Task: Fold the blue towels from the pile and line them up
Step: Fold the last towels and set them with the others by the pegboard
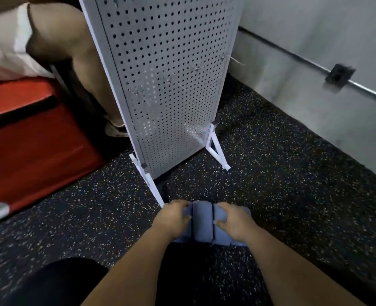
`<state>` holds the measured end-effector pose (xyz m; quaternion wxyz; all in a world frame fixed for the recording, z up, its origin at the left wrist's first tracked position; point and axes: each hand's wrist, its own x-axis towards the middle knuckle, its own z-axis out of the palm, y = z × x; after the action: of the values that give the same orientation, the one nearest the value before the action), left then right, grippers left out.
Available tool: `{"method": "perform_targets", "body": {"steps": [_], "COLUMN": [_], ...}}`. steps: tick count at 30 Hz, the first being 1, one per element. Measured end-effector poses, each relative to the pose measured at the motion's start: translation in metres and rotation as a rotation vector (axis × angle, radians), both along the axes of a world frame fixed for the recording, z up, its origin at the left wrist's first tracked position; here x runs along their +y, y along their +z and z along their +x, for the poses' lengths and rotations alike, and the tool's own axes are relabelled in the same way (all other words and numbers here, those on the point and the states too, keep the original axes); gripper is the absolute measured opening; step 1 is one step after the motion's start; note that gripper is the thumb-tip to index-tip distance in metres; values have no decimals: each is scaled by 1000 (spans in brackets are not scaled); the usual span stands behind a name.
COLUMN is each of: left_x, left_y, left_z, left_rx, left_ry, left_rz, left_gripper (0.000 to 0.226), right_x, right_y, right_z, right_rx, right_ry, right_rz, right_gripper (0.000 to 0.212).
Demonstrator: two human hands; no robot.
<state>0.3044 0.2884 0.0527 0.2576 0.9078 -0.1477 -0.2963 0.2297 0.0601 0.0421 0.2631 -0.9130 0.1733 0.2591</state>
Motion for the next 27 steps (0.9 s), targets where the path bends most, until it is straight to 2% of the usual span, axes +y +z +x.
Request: {"method": "perform_targets", "body": {"steps": [8,13,19,23,27], "left_x": [-9,-12,-12,-12,-14], "left_y": [-46,-69,-81,-84,-81], "left_z": [11,10,8,5,1], "left_rx": [73,78,62,58,58], "left_ry": [11,-39,-93,-97,-75], "left_rz": [76,113,146,125,94], "left_gripper": [53,58,58,62,62], "right_x": [12,18,21,21,18], "right_y": [-44,-68,-82,-86,-82], "right_z": [44,69,78,79,80], "right_rx": [-2,26,60,34,28], "right_ry": [87,161,250,188,58], "right_rz": [-78,-131,-186,-161,-23], "right_gripper": [61,71,64,61,58]}}
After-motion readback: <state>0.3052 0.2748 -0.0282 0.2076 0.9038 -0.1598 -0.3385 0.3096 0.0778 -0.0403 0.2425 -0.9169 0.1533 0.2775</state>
